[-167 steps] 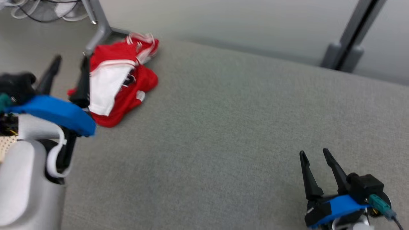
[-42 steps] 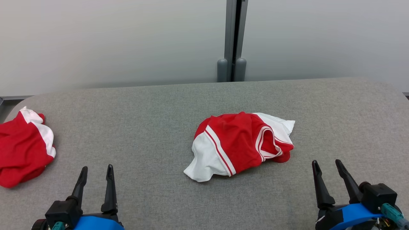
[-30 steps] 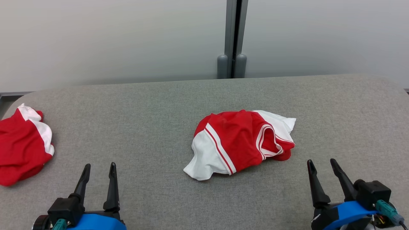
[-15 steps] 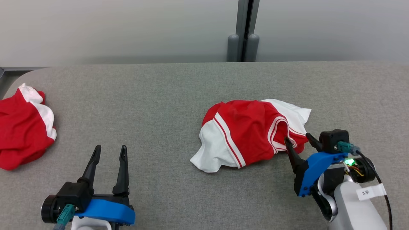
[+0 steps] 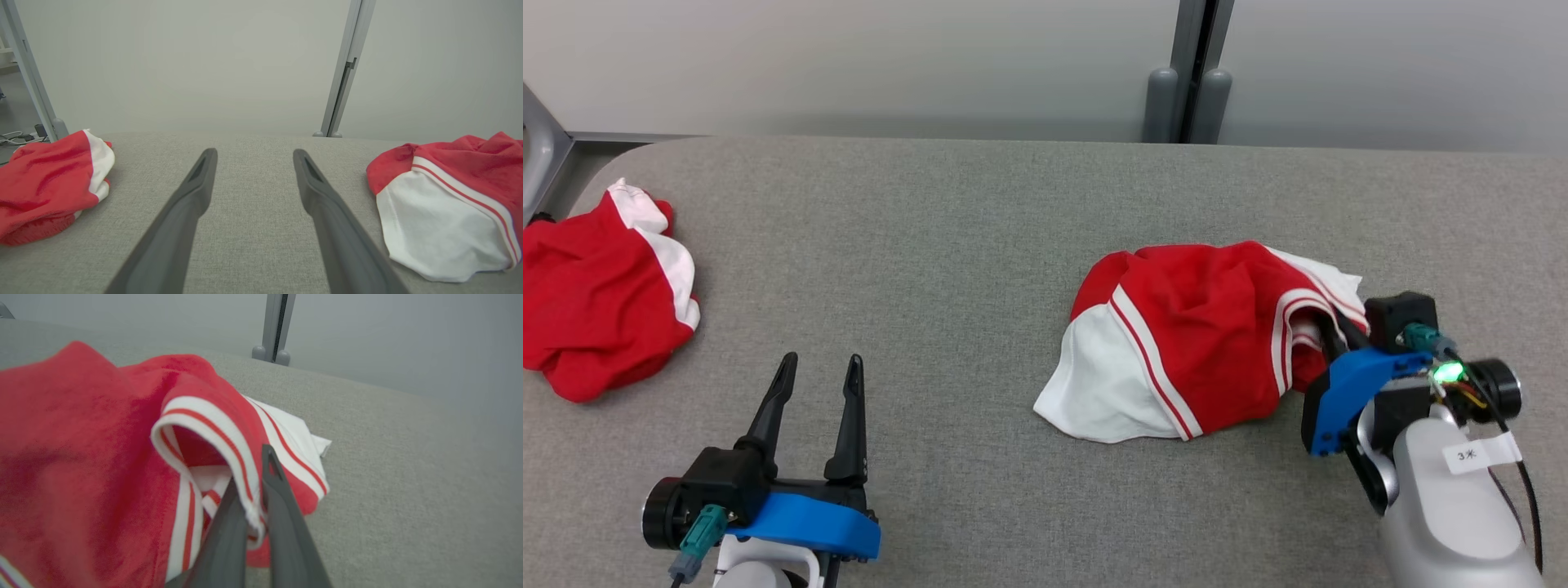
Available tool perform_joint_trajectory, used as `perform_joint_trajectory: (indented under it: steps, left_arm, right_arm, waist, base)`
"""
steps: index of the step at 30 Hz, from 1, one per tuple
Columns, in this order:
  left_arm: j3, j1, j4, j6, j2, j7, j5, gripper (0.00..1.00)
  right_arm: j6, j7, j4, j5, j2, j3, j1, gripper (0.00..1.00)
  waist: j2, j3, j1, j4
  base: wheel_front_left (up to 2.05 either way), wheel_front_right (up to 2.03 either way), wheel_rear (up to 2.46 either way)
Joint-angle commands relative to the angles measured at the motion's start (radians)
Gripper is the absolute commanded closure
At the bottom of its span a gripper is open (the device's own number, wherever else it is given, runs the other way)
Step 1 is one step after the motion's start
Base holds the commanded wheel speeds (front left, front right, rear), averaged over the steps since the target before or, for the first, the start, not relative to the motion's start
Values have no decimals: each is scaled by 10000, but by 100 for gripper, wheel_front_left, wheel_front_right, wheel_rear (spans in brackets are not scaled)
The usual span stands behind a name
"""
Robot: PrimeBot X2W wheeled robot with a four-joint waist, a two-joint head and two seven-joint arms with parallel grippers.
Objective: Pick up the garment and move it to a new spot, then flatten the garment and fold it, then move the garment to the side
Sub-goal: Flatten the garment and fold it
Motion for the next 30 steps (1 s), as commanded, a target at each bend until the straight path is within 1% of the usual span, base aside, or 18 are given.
perform_joint_trajectory:
  steps: [1,3,7,10,14,17,19,22,25,30]
  left_arm:
    - [25,-38,1,-23,-10,-46,52,0]
    - [81,16,-26,-37,-14,-47,62,0]
    - [195,100,-121,-44,5,-46,131,0]
    - [214,91,-198,-43,-42,-46,173,0]
    - [152,-21,-268,-80,-107,-41,248,0]
    - [199,-51,-326,-96,-131,-40,268,0]
    - [232,-24,-360,-91,-150,-40,297,0]
    - [263,-25,-415,-94,-187,-40,340,0]
    - [270,-9,-462,-97,-228,-40,356,0]
    - [330,-1,-578,-116,-273,-40,402,0]
  right_arm:
    - [1,-220,-264,-42,-41,48,-353,100]
    - [1,-550,-678,9,-31,320,-576,100]
    - [1,-753,-1763,196,-34,1544,-1385,100]
    - [1,-433,-2445,530,-93,2610,-2178,100]
    - [1,83,-2966,1220,-294,3863,-3474,100]
    - [1,264,-3175,1885,-299,4603,-4408,100]
    - [-1,289,-3288,2129,-334,4990,-5050,100]
    - [1,364,-3458,2723,-252,5122,-5630,100]
    - [1,499,-3742,3016,-269,4976,-5803,100]
    - [-1,1063,-4274,2893,-860,4236,-4992,100]
  waist:
    - [0,-69,-2,-9]
    - [0,-177,-2,-11]
    - [0,-334,-2,-67]
    - [0,-373,-2,-52]
    - [0,-325,-2,107]
    - [0,-299,-2,184]
    - [0,-296,-2,225]
    - [0,-273,-2,275]
    - [0,-251,-2,316]
    - [0,-74,-2,303]
  base:
    - [0,0,0]
    - [0,0,0]
    - [0,0,0]
    - [0,0,0]
    - [0,0,0]
    - [0,0,0]
    - [0,0,0]
    - [0,0,0]
    - [0,0,0]
    - [0,0,0]
